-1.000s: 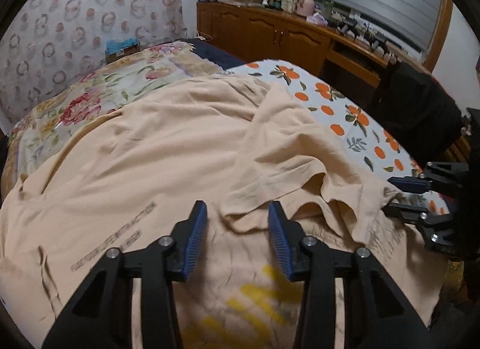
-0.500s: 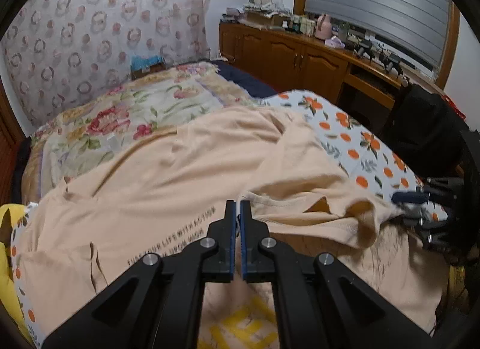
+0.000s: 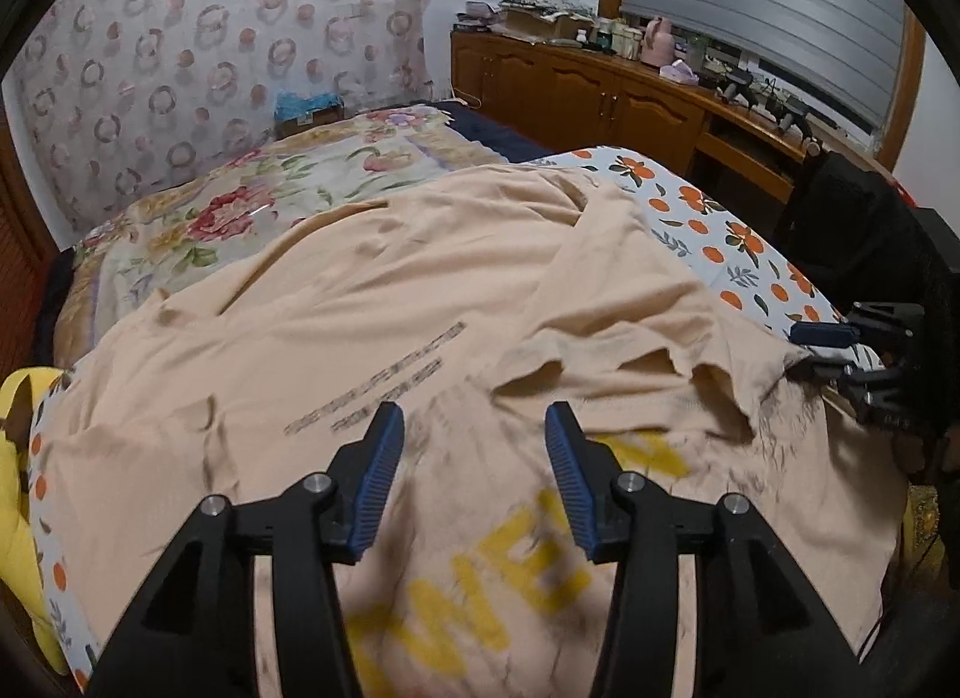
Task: Fold small clothes
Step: 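Grasp the folded sleeve with the left tool and flatten it onto the shirt, then grasp the shirt fabric near the center fold with the right tool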
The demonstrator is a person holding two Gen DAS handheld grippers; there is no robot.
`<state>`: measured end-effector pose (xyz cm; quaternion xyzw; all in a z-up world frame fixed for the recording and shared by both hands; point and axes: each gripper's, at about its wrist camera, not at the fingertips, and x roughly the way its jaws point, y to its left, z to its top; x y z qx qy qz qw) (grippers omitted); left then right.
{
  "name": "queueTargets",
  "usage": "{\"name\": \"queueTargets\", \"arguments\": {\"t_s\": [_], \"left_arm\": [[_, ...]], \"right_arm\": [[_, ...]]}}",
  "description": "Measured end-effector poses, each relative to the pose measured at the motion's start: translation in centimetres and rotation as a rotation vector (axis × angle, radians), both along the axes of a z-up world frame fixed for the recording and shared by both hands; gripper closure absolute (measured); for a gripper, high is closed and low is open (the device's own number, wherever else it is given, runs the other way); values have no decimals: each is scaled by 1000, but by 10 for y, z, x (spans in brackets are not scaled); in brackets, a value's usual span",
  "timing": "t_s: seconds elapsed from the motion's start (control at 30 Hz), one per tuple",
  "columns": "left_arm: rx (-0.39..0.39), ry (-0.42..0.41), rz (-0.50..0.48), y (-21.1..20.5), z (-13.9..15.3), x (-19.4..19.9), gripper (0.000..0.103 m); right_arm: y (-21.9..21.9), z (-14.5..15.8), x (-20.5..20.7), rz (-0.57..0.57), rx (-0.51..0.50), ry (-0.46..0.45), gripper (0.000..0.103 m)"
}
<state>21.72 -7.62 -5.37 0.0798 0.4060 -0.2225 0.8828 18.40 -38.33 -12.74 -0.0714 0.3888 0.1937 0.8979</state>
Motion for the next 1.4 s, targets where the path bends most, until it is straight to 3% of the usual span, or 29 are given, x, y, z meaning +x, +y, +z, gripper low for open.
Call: {"name": "queueTargets", "arguments": {"t_s": [0.17,0.5,0.63,0.77,0.9,1.2,1.4], "left_arm": [[15,-9,66,34,2,-7,53],[11,-3,201,97,-3,-8,53],[19,7,219,109,-9,-7,53],[24,11,234,121,-13,-6,53],[20,11,249,130,-16,-4,53],[7,2,275,144,-16,-1,53],[-13,-11,295,156,-13,-1,53]], "right_arm": [[15,25,6,66,28,-49,72],[79,55,42,247,53,-49,72],[100,42,55,281,-8,-17,72],[114,12,68,306,-95,35,80],[120,5,71,305,-131,22,97],[131,31,57,402,17,24,101],[134,35,49,423,29,30,99]]}}
